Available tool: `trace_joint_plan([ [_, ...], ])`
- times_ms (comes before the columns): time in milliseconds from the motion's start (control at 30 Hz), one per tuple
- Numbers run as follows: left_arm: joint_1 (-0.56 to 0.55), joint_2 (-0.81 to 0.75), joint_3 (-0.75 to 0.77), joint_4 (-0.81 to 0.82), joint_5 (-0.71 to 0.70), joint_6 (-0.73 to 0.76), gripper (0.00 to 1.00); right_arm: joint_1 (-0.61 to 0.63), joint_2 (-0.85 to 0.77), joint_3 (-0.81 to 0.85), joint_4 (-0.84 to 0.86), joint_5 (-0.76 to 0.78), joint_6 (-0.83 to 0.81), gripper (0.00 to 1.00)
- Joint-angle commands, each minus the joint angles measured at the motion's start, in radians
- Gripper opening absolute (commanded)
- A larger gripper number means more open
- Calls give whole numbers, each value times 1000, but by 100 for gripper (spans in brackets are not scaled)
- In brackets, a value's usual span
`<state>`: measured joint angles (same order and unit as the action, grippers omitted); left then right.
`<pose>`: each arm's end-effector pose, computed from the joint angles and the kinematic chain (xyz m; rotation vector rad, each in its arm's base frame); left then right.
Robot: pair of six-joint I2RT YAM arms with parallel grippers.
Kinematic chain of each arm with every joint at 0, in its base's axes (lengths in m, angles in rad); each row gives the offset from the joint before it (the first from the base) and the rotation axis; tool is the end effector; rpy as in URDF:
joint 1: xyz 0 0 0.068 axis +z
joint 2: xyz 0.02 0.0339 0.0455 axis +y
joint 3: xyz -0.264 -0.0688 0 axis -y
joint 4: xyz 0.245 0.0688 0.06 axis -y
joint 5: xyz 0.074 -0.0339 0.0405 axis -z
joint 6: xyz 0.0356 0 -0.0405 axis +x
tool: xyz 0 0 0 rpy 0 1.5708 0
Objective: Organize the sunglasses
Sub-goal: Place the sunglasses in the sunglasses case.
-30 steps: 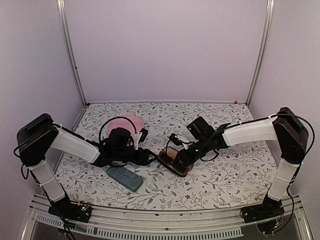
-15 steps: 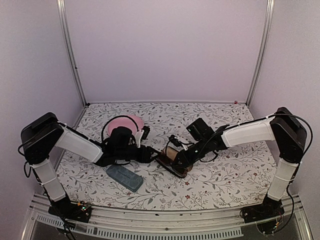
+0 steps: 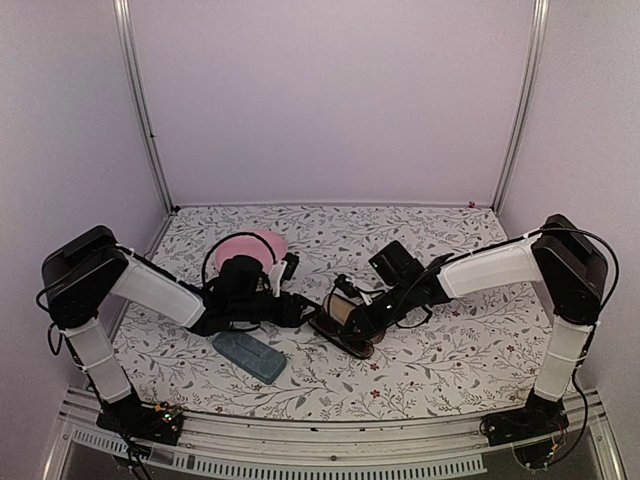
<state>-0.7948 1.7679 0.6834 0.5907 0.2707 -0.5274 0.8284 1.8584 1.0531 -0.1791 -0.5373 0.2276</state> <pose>0.2276 -0.2455 0.1325 0.4760 2.1809 -1.0552 0.2339 0.2818 0.1445 -1.0165 2.5205 1.0561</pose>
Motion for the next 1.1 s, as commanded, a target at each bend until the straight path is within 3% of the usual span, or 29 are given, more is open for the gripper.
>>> trace_joint_plan([
  [0,-23,21,-8,17,-26,13,56,25,30,10,11,-1,11,26],
  [1067,-57,100,66,-86,-89,66,48,62,15,74,-93,135,-20,51],
])
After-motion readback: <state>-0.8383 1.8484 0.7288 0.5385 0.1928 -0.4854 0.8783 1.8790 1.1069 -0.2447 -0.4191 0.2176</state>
